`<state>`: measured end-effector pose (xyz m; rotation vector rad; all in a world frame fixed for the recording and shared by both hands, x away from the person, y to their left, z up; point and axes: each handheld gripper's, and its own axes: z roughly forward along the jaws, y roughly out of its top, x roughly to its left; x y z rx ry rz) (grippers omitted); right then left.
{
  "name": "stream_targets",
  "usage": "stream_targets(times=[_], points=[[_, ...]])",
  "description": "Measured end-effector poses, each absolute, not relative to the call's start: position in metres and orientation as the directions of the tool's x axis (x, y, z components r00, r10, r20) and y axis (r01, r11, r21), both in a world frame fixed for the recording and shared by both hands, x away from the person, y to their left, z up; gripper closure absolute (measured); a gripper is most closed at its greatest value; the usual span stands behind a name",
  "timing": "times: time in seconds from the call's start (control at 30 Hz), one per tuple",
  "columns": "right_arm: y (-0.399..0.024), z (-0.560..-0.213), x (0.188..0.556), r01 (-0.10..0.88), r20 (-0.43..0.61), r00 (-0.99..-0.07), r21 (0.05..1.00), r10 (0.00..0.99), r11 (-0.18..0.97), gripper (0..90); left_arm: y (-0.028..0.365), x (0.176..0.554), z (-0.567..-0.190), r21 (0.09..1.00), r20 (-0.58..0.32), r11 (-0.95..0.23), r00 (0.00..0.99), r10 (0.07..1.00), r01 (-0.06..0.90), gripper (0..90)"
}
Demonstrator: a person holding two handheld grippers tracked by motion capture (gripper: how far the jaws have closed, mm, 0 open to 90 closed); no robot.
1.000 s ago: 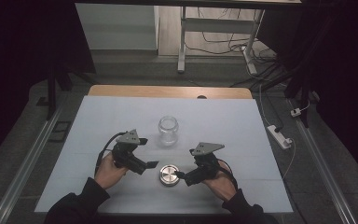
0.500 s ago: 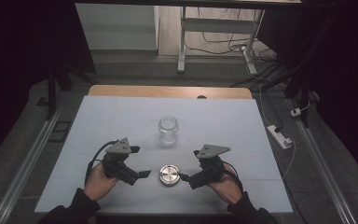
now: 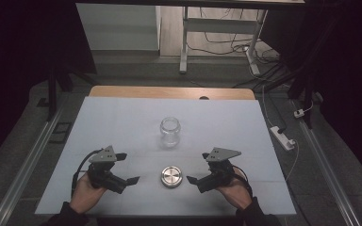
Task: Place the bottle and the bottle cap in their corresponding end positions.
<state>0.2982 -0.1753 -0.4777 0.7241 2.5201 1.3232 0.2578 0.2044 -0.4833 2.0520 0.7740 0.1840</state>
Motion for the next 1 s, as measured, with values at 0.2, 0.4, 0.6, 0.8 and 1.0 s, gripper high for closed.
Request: stream_targets(times=[0.2, 0.4, 0.6, 0.8, 1.0], points=[[-0.186, -0.476, 0.294, 0.332, 0.036, -0.845, 0.817, 0.533, 0.472, 0.0, 0.219, 0.248, -0.485, 0.806, -0.158, -0.365, 0.764, 0.625, 0.466, 0.0], [-0.199, -0.474, 0.290, 0.338, 0.025, -0.829, 0.819, 0.559, 0.464, 0.0, 0.234, 0.238, -0.488, 0.807, -0.168, -0.337, 0.736, 0.656, 0.485, 0.0], [-0.214, -0.472, 0.286, 0.355, 0.022, -0.803, 0.821, 0.596, 0.447, 0.0, 0.249, 0.226, -0.491, 0.806, -0.182, -0.308, 0.706, 0.684, 0.506, 0.0], [-0.231, -0.472, 0.280, 0.373, 0.019, -0.773, 0.822, 0.634, 0.431, 0.0, 0.266, 0.215, -0.496, 0.802, -0.198, -0.277, 0.672, 0.713, 0.530, 0.0], [-0.246, -0.474, 0.273, 0.390, 0.013, -0.743, 0.821, 0.669, 0.418, 0.0, 0.279, 0.206, -0.504, 0.790, -0.208, -0.255, 0.636, 0.743, 0.557, 0.0]])
